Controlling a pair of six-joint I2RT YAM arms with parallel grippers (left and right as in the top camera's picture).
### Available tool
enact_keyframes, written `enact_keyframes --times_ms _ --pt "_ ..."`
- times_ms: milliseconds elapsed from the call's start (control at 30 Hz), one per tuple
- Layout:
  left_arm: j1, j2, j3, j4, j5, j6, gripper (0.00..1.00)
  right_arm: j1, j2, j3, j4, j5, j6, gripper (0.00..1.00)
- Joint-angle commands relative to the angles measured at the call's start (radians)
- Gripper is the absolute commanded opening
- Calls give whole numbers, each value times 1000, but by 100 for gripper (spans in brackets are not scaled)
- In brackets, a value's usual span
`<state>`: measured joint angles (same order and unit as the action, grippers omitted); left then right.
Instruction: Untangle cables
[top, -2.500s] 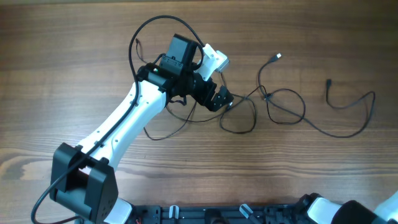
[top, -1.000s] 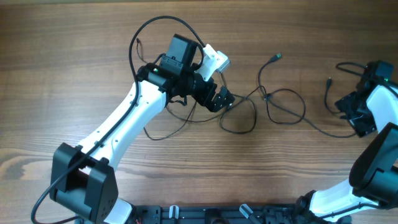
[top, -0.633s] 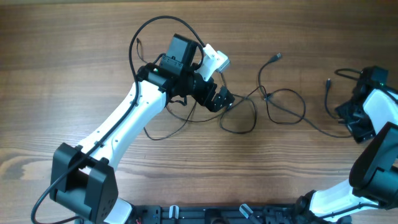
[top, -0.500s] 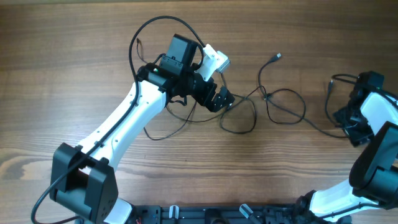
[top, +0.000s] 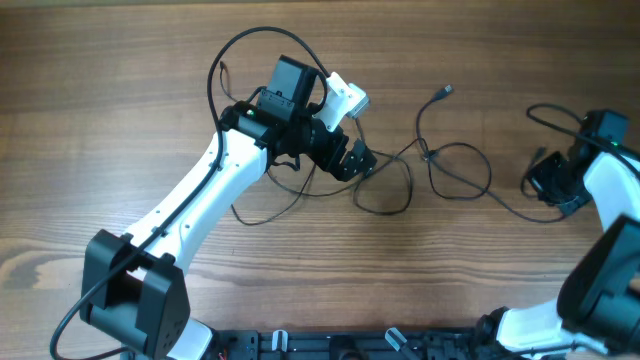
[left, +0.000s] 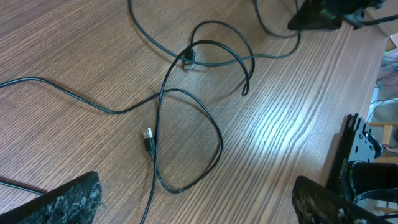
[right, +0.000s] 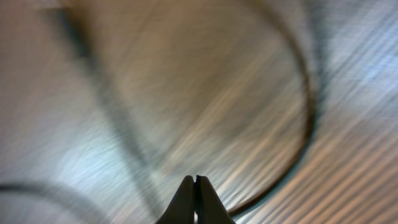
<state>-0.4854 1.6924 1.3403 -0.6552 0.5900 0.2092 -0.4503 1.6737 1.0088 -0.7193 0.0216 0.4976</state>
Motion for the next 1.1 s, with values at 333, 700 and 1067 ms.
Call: enact_keyframes --times_ms 333,700,1067 --pt "-8 13 -1 -1 24 23 100 103 -488 80 -87 -586 -405 4" --pt "-7 13 -1 0 23 31 100 397 -241 80 18 -220 -460 4" --pt "-8 13 -1 -7 23 54 100 397 106 80 167 -118 -373 34"
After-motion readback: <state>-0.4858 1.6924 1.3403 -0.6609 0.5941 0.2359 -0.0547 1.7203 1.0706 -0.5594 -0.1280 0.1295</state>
